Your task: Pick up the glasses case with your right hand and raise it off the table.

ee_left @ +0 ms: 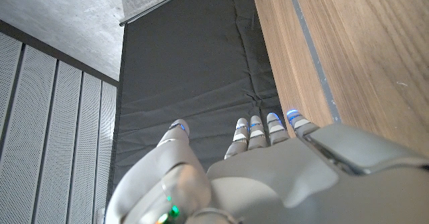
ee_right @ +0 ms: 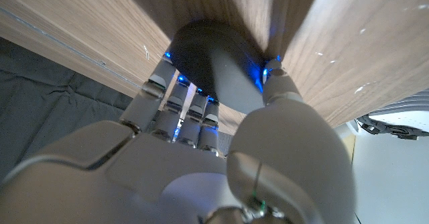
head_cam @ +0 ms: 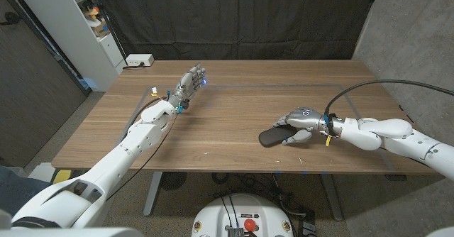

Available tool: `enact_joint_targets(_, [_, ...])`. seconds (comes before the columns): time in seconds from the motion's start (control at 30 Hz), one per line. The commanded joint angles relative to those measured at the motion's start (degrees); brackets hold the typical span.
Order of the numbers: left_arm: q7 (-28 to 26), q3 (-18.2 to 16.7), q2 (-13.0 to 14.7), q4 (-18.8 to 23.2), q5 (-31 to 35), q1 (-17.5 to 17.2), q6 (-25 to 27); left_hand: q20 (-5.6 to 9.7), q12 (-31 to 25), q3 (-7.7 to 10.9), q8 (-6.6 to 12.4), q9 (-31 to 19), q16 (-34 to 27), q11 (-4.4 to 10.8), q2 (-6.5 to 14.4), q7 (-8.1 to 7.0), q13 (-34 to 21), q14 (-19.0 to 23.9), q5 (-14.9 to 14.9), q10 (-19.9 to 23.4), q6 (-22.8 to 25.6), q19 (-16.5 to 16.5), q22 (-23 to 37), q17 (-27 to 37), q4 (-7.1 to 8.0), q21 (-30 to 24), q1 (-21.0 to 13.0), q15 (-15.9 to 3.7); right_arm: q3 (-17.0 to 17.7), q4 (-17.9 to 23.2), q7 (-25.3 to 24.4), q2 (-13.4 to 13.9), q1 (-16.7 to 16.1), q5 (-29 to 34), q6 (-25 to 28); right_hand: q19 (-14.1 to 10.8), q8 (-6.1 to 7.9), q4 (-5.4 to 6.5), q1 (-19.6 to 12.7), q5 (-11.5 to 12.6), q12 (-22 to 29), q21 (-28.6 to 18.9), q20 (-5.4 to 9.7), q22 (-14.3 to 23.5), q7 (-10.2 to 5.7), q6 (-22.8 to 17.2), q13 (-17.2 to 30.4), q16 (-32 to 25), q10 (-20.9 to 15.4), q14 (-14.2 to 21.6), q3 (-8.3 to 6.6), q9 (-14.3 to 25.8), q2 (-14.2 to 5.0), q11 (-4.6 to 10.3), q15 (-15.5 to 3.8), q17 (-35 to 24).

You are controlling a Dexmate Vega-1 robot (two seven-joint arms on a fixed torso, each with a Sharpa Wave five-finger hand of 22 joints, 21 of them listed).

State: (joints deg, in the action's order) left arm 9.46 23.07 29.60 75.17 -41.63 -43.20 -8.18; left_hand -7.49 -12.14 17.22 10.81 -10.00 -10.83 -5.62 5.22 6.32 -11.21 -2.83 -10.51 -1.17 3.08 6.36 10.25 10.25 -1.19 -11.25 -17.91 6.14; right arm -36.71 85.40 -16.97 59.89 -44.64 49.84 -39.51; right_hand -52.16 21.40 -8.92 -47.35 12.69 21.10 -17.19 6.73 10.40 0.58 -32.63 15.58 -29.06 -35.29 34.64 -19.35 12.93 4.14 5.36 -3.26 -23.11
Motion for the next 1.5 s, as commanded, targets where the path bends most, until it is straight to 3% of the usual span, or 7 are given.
enact_joint_targets(0.03, [-0.4,0.2,-0.1,0.8,0.0,-0.1,0.3,-0.35,-0.1,0.09,-0.03,-0.3,-0.1,-0.31,0.2,0.23,-0.1,0.1,0.0,0.3,0.3,0.0,0.2,0.3,-0.30,-0.3,0.0,0.06,0.5,1.1,-0.7,1.0,-0.2,-0.2,0.0,-1.0,0.53,-0.11,-8.5,-0.3,0.5,-0.5,1.92,0.1,-6.96,-9.6,0.3,-0.8,-0.9,1.0,0.36,0.5,-8.03,0.01,-7.27,-0.8])
enact_joint_targets(0.87, [0.6,0.4,-0.8,-1.0,0.0,0.7,-0.5,-0.30,-0.1,0.12,-0.05,-0.3,0.0,-0.28,0.3,0.24,-0.1,0.1,0.0,0.3,0.3,-0.1,0.2,0.3,-0.42,-0.3,0.1,0.05,4.4,6.0,3.1,3.1,-2.6,-4.8,1.4,-0.8,0.28,0.17,-9.2,-0.9,0.5,-0.5,1.98,0.2,-6.88,-8.2,0.9,-0.5,-0.2,1.1,0.69,1.2,-8.49,0.15,-7.27,-1.5])
enact_joint_targets(1.5, [2.5,0.3,-1.2,-2.9,-0.3,1.6,-1.4,-0.33,0.0,0.15,-0.05,-0.3,0.0,-0.26,0.4,0.31,-0.1,0.1,0.0,0.2,0.4,0.2,0.2,0.3,-0.51,-0.2,0.1,0.12,10.3,12.3,8.0,5.5,-5.7,-9.8,3.9,-0.7,0.25,0.39,-9.3,-1.2,0.6,-0.4,1.89,0.2,-6.89,-8.3,1.3,0.2,-0.3,1.3,0.87,1.3,-8.51,0.14,-7.37,-1.6])
